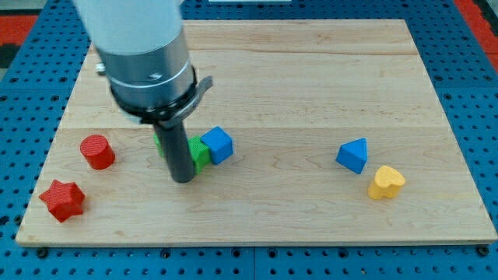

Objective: Push the green circle into the green star

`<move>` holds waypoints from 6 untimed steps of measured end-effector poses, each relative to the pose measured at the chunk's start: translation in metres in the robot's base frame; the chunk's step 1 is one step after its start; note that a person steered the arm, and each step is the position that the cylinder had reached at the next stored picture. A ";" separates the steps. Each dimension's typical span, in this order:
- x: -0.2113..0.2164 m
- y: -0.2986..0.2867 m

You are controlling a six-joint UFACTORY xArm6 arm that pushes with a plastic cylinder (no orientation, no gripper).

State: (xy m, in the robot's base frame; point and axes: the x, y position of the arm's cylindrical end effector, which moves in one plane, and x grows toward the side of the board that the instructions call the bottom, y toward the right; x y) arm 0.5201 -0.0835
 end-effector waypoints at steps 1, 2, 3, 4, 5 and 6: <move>-0.029 0.031; -0.020 0.054; -0.005 -0.007; -0.015 -0.074; -0.038 -0.064; -0.047 -0.003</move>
